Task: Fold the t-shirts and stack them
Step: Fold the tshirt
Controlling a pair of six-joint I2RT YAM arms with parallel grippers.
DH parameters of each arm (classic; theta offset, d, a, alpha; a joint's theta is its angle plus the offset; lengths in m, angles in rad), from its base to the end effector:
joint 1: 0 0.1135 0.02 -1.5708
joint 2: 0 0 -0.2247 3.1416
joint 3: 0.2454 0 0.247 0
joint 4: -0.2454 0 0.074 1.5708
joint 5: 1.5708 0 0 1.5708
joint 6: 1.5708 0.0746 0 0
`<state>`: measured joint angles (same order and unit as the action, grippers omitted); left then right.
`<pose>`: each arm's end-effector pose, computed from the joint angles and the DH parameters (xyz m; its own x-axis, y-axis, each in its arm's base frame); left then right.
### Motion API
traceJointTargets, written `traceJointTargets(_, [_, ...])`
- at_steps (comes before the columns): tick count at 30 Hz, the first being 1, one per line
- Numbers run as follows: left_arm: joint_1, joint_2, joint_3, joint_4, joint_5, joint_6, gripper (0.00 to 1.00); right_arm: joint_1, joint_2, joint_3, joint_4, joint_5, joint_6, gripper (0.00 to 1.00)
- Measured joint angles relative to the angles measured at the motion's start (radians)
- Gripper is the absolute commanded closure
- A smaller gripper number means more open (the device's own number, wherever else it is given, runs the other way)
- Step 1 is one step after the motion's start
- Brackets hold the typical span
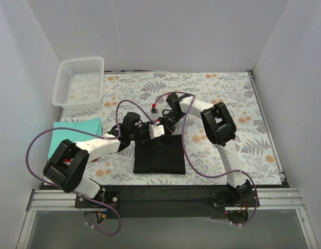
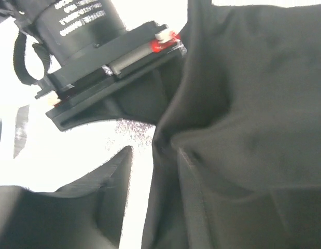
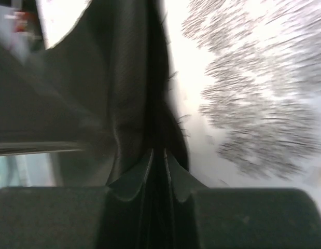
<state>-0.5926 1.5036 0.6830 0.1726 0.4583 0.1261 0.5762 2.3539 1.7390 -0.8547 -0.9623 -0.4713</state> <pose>0.2507 -0.2086 0.1183 -0.3969 0.4032 -0.8245 0.8502 0.5001 -0.1647 0.3194 0.2805 0.0675 -0.5703 -0.6801 -0.4606 -0.7182 0.1407 0.6814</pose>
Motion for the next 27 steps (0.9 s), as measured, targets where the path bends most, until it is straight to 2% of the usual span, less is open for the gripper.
traceJointTargets(5, [0.042,-0.135,0.075,-0.206,0.06,-0.093,0.53,0.001,-0.034,0.077,-0.011,0.156,-0.026,0.62])
traceJointTargets(11, [0.222,-0.138,0.233,-0.467,0.209,-0.188,0.48,-0.01,-0.101,0.129,-0.032,0.303,-0.076,0.51])
traceJointTargets(15, [0.299,-0.017,0.31,-0.616,0.265,-0.236,0.47,-0.042,-0.128,0.152,-0.074,0.348,-0.112,0.46])
traceJointTargets(16, [0.308,0.023,0.33,-0.652,0.276,-0.242,0.46,-0.055,-0.133,0.152,-0.092,0.354,-0.12,0.39])
traceJointTargets(19, [0.322,0.144,0.4,-0.749,0.299,-0.249,0.45,-0.098,-0.138,0.143,-0.145,0.355,-0.15,0.32])
traceJointTargets(22, [0.323,0.237,0.449,-0.809,0.303,-0.254,0.44,-0.139,-0.158,0.087,-0.176,0.356,-0.19,0.32])
traceJointTargets(27, [0.323,0.298,0.46,-0.831,0.27,-0.255,0.44,-0.154,-0.175,0.013,-0.22,0.357,-0.236,0.34])
